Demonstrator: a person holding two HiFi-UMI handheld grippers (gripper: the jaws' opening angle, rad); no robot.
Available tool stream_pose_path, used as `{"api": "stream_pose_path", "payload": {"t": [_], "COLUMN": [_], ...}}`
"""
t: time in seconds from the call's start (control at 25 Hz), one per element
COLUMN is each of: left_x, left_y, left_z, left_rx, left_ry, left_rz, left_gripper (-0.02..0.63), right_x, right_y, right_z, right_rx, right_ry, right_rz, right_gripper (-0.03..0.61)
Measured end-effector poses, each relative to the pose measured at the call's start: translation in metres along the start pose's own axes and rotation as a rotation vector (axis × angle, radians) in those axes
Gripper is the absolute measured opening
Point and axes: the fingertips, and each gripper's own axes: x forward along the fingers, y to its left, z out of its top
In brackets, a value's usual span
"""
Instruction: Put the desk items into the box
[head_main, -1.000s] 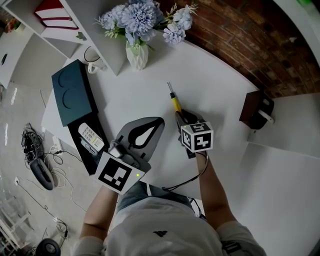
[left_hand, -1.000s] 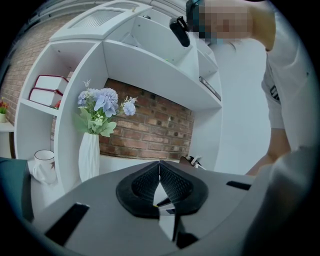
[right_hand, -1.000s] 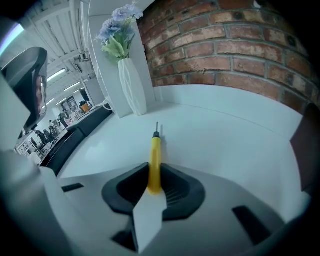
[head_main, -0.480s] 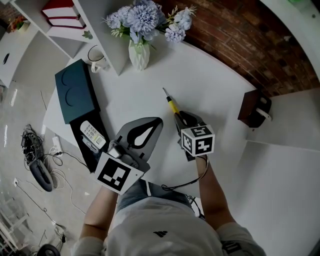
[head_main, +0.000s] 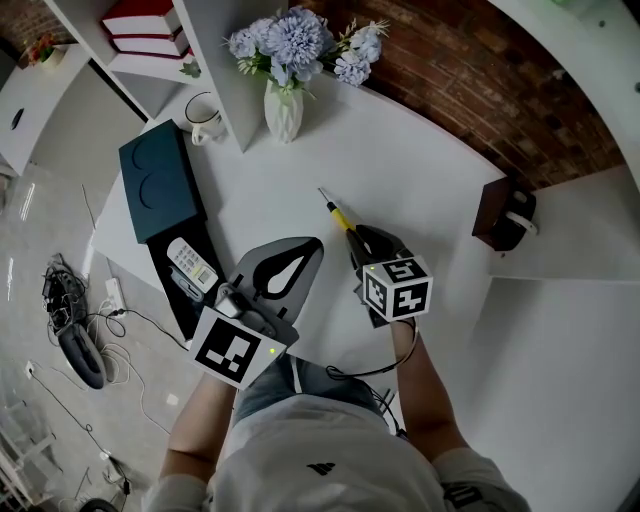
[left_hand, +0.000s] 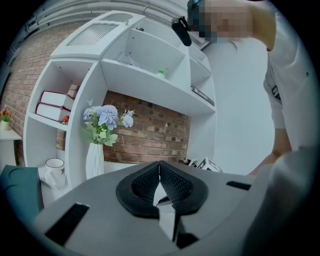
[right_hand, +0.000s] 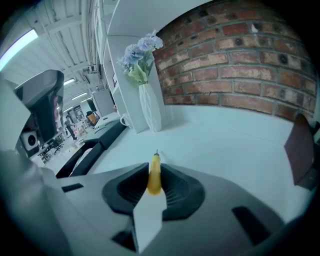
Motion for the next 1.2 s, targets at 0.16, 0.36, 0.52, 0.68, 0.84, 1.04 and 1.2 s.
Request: {"api": "stream_pose_path", "payload": {"t": [0.16, 0.36, 0.52, 0.68, 0.84, 1.04, 1.2], "left_x": [-0.009, -0.021, -0.032, -0.045, -0.056, -0.067, -0.075], "left_y": [-0.002, -0.004, -0.004, -0.003, 0.000, 0.000, 0.001], "left_z": [0.005, 0.010, 0.015, 0.018, 0.021, 0.024, 0.026], "left_rx": [0.006, 0.017, 0.024, 0.024, 0.030, 0.037, 0.044], "left_ry": [-0.012, -0.024, -0.037, -0.047, -0.059, -0.070, -0.074], "left_rz": [0.002, 0.008, 0.019, 0.036, 0.053, 0.064, 0.072], "left_gripper": [0.012, 0.012, 0.012, 0.012, 0.012, 0.012, 0.012], "right_x": [-0.010, -0.022, -0.029, -0.031, -0.033, -0.037, -0.042], "right_y": [0.013, 0.029, 0.042, 0.056, 0.068, 0.081, 0.092], "right_z": [0.011, 0.023, 0.030, 0.035, 0.039, 0.046, 0.055], "right_rx": [-0.007, -0.016, -0.027, -0.038, -0.053, -0.061, -0.074], "right_ry": [-0.037, -0.076, -0.098, -0.111, -0.120, -0.141, -0.164], "right_rz": [0.011, 0.029, 0.042, 0.055, 0.067, 0.080, 0.095], "right_gripper": [0.081, 0.081, 0.080, 0.080, 0.080, 0.080, 0.080]}}
